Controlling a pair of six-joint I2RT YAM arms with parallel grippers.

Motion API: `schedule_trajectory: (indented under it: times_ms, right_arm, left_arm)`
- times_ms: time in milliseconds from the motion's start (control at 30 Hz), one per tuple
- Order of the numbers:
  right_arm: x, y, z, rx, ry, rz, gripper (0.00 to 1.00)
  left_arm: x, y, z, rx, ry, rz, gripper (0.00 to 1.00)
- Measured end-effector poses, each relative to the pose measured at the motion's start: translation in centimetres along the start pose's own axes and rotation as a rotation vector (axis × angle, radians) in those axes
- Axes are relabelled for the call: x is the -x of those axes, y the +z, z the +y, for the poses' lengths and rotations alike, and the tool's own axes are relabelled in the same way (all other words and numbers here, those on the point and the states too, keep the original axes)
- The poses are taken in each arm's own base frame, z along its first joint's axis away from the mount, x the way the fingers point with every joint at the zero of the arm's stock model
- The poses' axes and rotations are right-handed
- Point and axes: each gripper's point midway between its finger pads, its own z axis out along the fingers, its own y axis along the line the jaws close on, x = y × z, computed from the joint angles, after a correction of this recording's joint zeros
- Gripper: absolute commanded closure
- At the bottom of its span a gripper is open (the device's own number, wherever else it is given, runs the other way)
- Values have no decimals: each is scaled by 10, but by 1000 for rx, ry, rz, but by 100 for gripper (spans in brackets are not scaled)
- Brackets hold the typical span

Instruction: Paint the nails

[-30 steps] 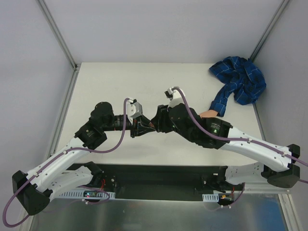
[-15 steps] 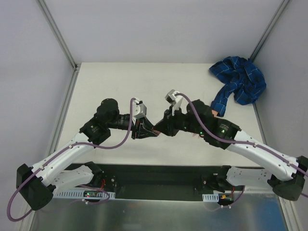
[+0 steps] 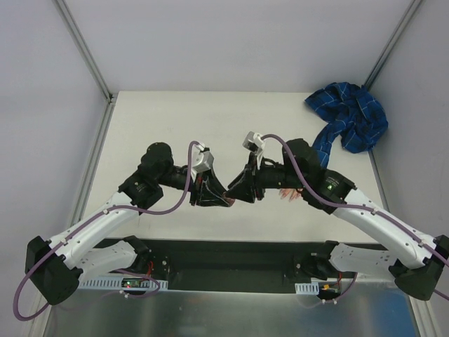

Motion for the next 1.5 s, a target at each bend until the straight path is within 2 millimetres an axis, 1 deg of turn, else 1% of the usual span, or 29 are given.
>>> schedule_trajectory:
  times_ms: [33,133,267,367,433,567,667,767,867,900,967,1067,1200,1267,1300,1333,1400,1433,1467,1500]
  right_arm:
    - [1,-1,-3,-33,30,-3,45]
    - [6,-7,-17,-169,124,-32,37]
    - [14,-17,-31,-373,223,-93,35]
    - [22,-23,-36,-500,271,-132,34]
    - [28,-24,-36,-561,284,-155,34]
    - [36,-16,-41,-688,305,-172,39]
    - [35,-8,-50,-776,322,-180,43]
    - [29,-1,-61,-850,331,-178,52]
    - [26,8,-68,-888,344,-182,65]
    - [26,10,-68,-891,345,-185,69]
    - [26,16,-68,-893,350,-187,76]
    - [28,21,-68,-893,353,-196,99]
    - [26,20,-69,-880,308,-184,99]
    - [19,19,-63,-804,241,-141,99]
    - [14,17,-64,-767,219,-117,99]
    - [7,18,-60,-655,196,-82,99]
    - [-5,13,-51,-427,198,-30,100]
    - [-8,10,-46,-340,198,-10,100]
    - [-8,9,-37,-242,181,17,100]
    - [-8,9,-31,-180,165,31,100]
  left_arm:
    - [1,0,1,7,9,-2,100]
    - [2,-1,8,48,40,-9,100]
    - [3,-3,18,126,73,-12,100]
    - [6,-9,29,218,100,-18,100]
    - [8,-13,36,277,122,-24,100]
    - [11,-21,51,384,145,-29,100]
    - [10,-27,61,453,146,-26,100]
    - [9,-31,67,495,149,-21,100]
    - [9,-35,70,526,151,-20,100]
    - [8,-35,71,533,150,-18,100]
    - [7,-36,73,543,147,-16,100]
    - [5,-37,74,549,143,-14,100]
    - [3,-35,72,527,138,-9,100]
    - [-2,-28,68,468,120,8,100]
    - [-6,-24,65,426,102,20,100]
    - [-10,-19,60,373,76,36,100]
    - [-16,-11,48,264,31,51,100]
    - [-16,-9,44,231,23,48,100]
    - [-16,-7,37,194,9,45,100]
    - [-14,-7,30,161,2,40,100]
